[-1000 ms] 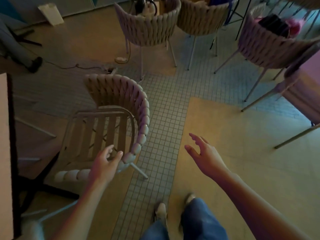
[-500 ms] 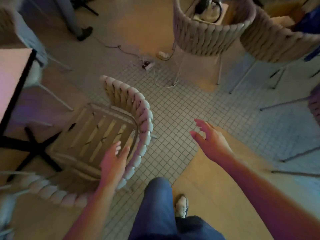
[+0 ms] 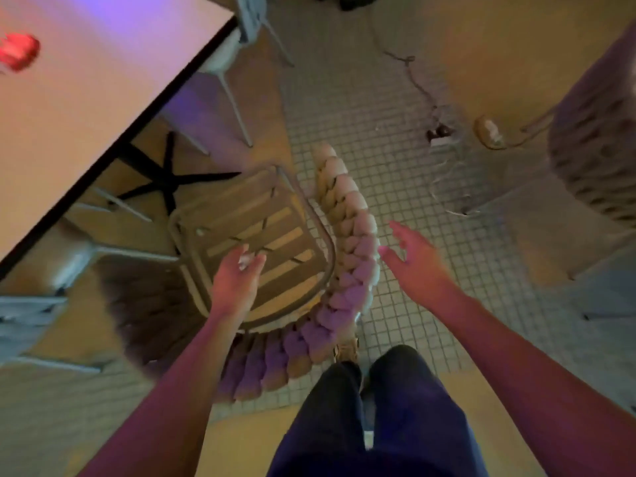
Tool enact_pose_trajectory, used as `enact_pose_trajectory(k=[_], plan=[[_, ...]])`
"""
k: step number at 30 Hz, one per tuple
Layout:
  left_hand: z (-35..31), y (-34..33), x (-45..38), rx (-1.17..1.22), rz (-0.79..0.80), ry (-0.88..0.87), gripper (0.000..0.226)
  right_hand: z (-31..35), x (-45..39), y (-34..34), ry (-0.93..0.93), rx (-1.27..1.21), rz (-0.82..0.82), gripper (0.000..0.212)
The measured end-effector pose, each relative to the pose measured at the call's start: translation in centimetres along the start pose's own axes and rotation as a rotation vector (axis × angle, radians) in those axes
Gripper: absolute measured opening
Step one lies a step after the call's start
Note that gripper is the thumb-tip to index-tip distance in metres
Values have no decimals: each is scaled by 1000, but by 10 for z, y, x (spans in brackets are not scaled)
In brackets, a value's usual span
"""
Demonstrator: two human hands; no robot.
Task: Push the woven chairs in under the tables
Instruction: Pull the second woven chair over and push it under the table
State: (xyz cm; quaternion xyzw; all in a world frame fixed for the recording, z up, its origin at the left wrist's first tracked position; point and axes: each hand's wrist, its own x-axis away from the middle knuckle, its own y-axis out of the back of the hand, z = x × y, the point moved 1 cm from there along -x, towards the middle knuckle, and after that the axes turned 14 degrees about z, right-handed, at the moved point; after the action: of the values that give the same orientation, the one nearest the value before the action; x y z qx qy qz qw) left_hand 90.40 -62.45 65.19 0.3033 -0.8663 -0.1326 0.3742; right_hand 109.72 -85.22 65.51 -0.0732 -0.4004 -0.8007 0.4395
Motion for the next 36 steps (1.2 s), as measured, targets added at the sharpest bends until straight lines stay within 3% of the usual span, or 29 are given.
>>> enact_pose_trajectory(k=[4, 9, 12, 16, 22, 25, 36], plan=[[3, 22, -19, 6, -175, 106, 49, 16, -57, 8, 99, 102, 82, 59], [56, 61, -20, -156, -396, 356, 42, 22, -121, 7, 149, 248, 187, 77], [89, 86, -14, -276, -446, 583, 44, 19, -142, 8, 139, 295, 266, 84], [123, 111, -11, -297, -521, 731, 52, 7, -155, 3, 188, 301, 320, 85], [171, 141, -34, -253, -505, 738, 56, -11, -163, -20, 155, 297, 239, 92], [185, 144, -45, -217, -493, 657, 41, -12, -167, -23, 165, 315, 203, 93], [179, 130, -37, -128, -490, 705, 30, 19, -216, -3, 198, 352, 228, 89]])
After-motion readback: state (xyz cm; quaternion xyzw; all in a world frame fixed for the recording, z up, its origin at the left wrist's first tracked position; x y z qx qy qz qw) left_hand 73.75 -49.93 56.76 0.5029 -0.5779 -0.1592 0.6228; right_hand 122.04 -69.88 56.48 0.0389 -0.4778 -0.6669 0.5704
